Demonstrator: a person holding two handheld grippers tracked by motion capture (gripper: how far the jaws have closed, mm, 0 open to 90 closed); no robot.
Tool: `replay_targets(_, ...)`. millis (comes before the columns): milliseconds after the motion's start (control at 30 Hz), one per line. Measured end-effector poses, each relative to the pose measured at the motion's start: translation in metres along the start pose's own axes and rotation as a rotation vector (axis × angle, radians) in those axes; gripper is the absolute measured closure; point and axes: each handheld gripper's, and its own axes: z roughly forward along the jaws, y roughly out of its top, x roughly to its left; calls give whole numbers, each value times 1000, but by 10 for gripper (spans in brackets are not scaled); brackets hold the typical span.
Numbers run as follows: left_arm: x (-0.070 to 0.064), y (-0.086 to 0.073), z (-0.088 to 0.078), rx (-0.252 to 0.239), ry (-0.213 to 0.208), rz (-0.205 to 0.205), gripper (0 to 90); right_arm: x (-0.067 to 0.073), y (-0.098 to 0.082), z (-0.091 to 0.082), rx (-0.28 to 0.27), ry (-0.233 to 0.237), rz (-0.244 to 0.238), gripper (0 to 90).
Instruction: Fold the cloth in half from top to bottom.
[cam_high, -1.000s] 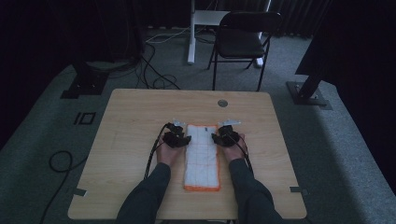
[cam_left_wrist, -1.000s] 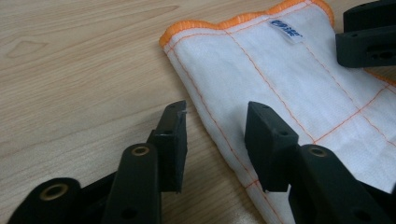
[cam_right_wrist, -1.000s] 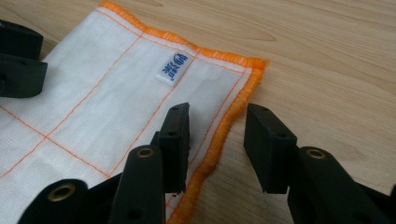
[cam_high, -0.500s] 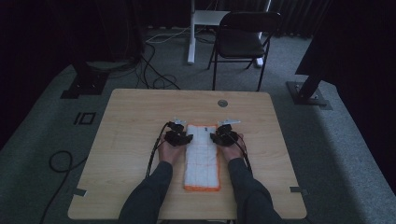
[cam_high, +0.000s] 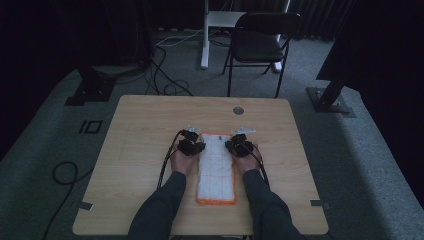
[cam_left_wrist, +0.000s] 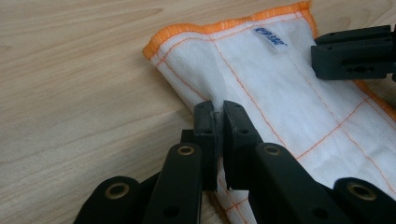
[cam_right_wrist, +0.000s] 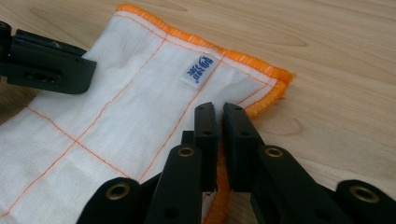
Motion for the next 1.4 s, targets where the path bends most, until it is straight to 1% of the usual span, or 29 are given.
replay_targets(100,2,3,-4,-24,-5,-11,863,0,2,-2,-22,-3,0,854)
replay_targets(200,1,8,-10,-44,0,3,863,-1,5,-6,-44,1,11,854)
replay_targets(267,1,10,-14,-60,-6,-1,864,-1,7,-8,-58,-1,8,854)
replay_targets(467,0,10,-23,-66,-11,9,863,3,12,-19,-87,12,-6,854)
replay_targets(600,-3,9,-31,-75,-20,24,861,4,10,-26,-99,25,-19,854)
replay_targets(700,-6,7,-39,-88,-27,45,861,5,7,-33,-115,35,-19,854)
replay_targets(767,-9,5,-45,-97,-36,47,860,7,6,-37,-123,41,-28,854)
replay_targets(800,-9,5,-45,-97,-36,47,860,7,6,-37,-123,41,-28,854)
replay_targets(833,-11,3,-50,-101,-38,58,860,8,5,-39,-127,44,-31,854)
replay_targets(867,-13,2,-53,-102,-39,60,859,10,4,-44,-135,50,-44,853)
replay_targets(1067,-20,-6,-66,-111,-53,80,858,18,1,-62,-157,64,-78,854)
replay_targets(1167,-23,-10,-73,-112,-57,96,856,22,-2,-70,-164,75,-80,853)
replay_targets(1200,-23,-10,-73,-112,-57,96,855,22,-2,-70,-164,75,-80,853)
replay_targets(1267,-25,-16,-78,-110,-62,96,855,28,-5,-78,-167,83,-99,854)
replay_targets(1333,-27,-19,-81,-106,-63,108,854,32,-8,-83,-168,89,-107,853)
replay_targets(1400,-28,-22,-83,-106,-66,107,851,34,-10,-85,-169,93,-109,853)
